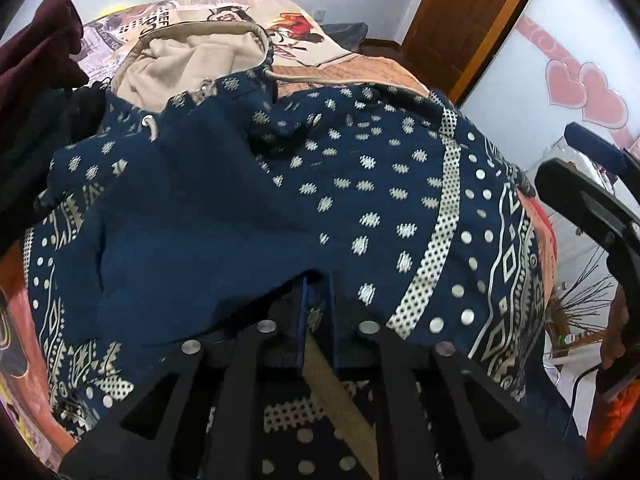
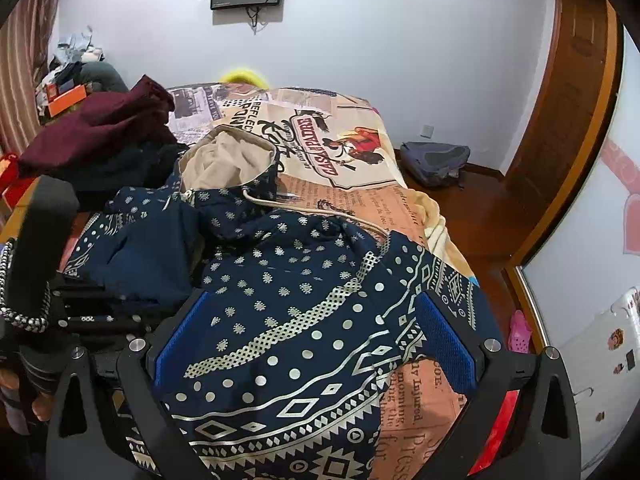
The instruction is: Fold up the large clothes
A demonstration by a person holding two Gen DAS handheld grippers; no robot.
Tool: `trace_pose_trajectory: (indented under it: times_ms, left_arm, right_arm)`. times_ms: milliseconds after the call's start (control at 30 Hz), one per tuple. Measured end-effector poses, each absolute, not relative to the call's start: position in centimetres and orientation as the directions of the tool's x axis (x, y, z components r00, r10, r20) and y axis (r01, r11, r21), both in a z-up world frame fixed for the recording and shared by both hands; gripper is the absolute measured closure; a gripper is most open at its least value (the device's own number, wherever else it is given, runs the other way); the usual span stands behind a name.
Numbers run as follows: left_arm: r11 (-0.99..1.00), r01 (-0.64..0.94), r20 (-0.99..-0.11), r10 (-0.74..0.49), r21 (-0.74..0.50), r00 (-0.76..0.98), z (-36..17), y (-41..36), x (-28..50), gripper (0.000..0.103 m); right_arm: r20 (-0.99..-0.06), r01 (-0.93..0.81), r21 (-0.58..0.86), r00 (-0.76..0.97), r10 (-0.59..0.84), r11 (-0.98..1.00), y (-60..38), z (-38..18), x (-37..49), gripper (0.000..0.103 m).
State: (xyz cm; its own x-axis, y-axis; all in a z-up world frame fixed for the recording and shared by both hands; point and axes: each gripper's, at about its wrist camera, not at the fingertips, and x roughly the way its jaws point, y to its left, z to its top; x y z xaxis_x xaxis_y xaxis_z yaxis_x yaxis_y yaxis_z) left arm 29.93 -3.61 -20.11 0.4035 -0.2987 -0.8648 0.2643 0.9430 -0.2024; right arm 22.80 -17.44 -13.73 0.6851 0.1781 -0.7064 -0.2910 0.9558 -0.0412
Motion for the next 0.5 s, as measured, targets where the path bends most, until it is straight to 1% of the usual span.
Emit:
trace_pose_trajectory:
  times_ms: [67, 100, 133, 200, 300, 400, 500]
  left_arm:
    - [0.944, 0.268, -0.857, -0.294, -0.192, 0.422, -19.2, -3.1, 29.3, 0.084]
    - [0.945, 0.268, -0.853, -0.290, -0.185, 0.434, -18.9, -3.0, 29.2, 0.074]
    - [0.948, 0.266, -0.845, -0.283, -0.175, 0.453, -18.3, -2.5, 28.8, 0.062]
    - [0.956, 0.251, -0.822, -0.265, -0.154, 0.504, -16.9, -1.3, 27.8, 0.052]
    - [0.972, 0.209, -0.792, -0.211, -0.109, 0.573, -14.7, 1.1, 26.7, 0.049]
    - [0.993, 0.113, -0.755, -0.109, -0.047, 0.646, -13.0, 4.6, 25.9, 0.041]
    - [1.000, 0.011, -0.722, -0.004, 0.005, 0.692, -11.7, 8.3, 25.4, 0.039]
  right_arm:
    - [-0.705, -0.305, -0.044, 0.684, 0.186, 0.951, -17.1, -13.5, 22.8, 0.003]
    - [-0.703, -0.313, -0.044, 0.684, 0.194, 0.949, -16.9, -13.4, 22.8, 0.003]
    - [-0.699, -0.320, -0.042, 0.686, 0.201, 0.947, -16.7, -13.2, 22.7, 0.003]
    - [-0.693, -0.335, -0.038, 0.687, 0.217, 0.941, -16.2, -12.9, 22.6, 0.003]
    - [-0.688, -0.363, -0.039, 0.686, 0.239, 0.931, -15.1, -12.3, 22.6, 0.003]
    - [-0.683, -0.400, -0.050, 0.682, 0.261, 0.915, -13.5, -11.7, 22.6, 0.003]
    - [-0.676, -0.464, -0.060, 0.670, 0.306, 0.884, -11.1, -10.9, 22.3, 0.003]
